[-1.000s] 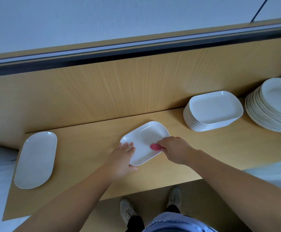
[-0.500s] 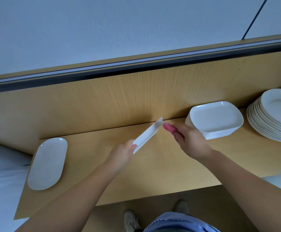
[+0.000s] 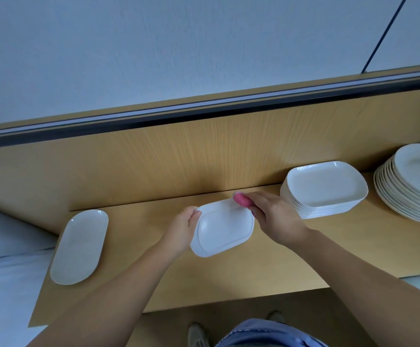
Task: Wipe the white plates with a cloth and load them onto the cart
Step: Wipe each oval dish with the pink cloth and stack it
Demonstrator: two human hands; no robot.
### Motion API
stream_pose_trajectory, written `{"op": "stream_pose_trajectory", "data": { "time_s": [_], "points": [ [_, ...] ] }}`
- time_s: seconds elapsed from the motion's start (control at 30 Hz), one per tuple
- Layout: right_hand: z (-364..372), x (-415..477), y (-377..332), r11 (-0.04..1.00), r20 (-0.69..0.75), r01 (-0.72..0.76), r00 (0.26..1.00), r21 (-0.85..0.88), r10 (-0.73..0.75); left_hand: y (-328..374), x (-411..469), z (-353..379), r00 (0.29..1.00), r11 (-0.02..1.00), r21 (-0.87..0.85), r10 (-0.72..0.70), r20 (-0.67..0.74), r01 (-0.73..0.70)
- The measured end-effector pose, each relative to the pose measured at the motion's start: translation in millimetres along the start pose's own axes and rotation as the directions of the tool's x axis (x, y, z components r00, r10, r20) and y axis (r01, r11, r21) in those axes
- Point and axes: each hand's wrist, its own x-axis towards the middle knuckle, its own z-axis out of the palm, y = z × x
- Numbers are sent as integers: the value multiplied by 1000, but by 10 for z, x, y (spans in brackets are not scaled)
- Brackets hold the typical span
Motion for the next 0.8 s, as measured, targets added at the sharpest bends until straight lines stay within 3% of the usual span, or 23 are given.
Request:
{"op": "stream_pose_trajectory", "data": {
  "time_s": [0.1,0.27,0.43,0.5,0.63,0.73,0.8],
  "points": [
    [100,22,15,999,45,-6,999,-39,8,-43,64,-62,996,997,38,-71,49,69],
    [308,114,86,994,144,32,989,-102,-17,-165,125,-148,939,983,-1,-174,296,182],
    [571,341,-39,931,189,214,968,-294,-163,-193,170,-68,957,984,21,-177,230,177],
    [698,428,-114,904,274,274,944,-328,-186,-186,182,-19,965,986,48,-169,202,162],
    [973,458,-193,912,476,268,874,-311,-95,-219,218,54,963,971,93,-232,134,221],
    [1063,476,-265,913,522,183,852,-364,37,-229,254,103,962,970,80,-240,131,231],
    [1078,476,-227,907,534,186,844,-377,49,-251,266,128,959,965,79,-258,121,250]
  ]
}}
